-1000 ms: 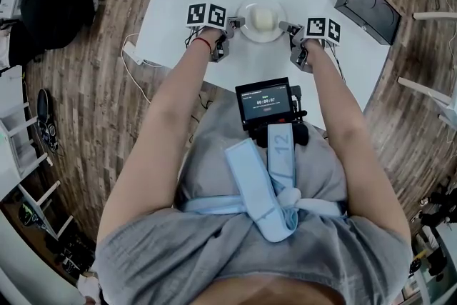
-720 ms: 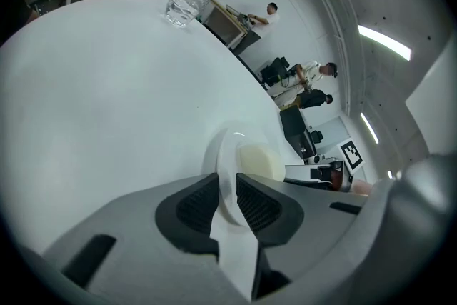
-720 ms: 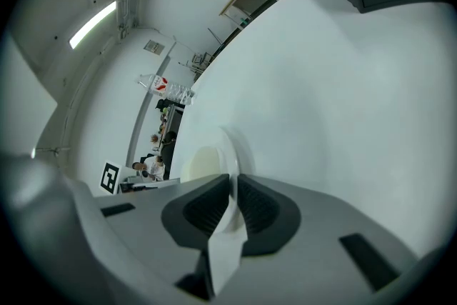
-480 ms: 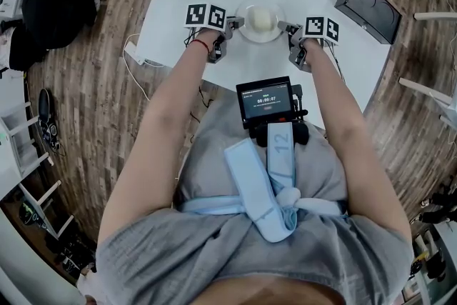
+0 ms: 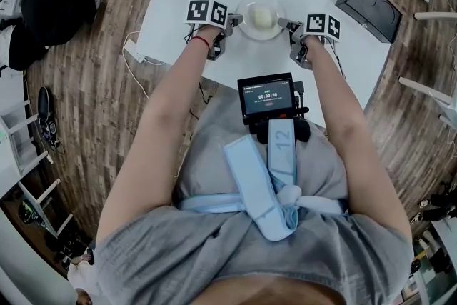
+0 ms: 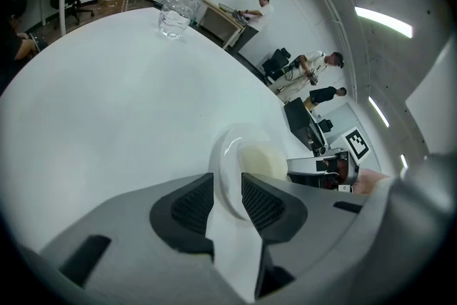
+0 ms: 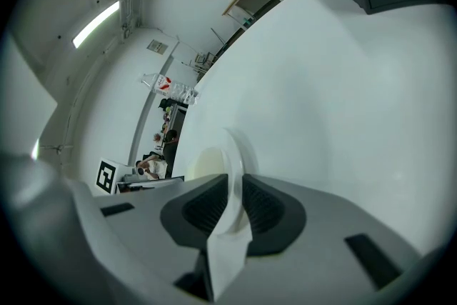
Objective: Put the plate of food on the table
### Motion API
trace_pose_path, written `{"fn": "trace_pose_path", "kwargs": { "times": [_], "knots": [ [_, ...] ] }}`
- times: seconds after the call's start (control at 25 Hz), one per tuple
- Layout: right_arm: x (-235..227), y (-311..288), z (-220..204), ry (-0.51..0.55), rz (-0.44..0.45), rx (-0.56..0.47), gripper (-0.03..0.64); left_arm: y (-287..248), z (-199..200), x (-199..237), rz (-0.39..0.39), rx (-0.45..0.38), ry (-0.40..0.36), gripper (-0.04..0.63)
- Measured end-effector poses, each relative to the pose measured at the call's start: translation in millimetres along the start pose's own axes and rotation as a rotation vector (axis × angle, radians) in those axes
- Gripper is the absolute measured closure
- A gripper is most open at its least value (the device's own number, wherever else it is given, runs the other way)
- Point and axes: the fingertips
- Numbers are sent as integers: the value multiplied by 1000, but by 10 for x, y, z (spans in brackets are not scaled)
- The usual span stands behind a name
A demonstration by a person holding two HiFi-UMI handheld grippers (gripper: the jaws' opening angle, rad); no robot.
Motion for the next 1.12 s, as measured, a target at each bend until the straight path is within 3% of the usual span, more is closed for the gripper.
{"fn": "trace_pose_path", "kwargs": {
  "times": [0.52, 0.8, 1.12],
  "knots": [
    [-19, 124, 42, 124, -121, 14, 575, 30, 6, 5, 26, 9, -37, 488],
    [139, 163, 12, 272, -189, 16, 575, 89, 17, -41, 119, -4, -154, 488],
    [413, 302, -87, 445, -238, -44, 575, 307, 6, -259, 143, -108, -264, 488]
  ]
}}
Point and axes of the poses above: the fingertips, and each gripper's own axes: y backward along the fingers, x to its left, z out of its top, and after that the axes turned 13 degrees about x, right-handed
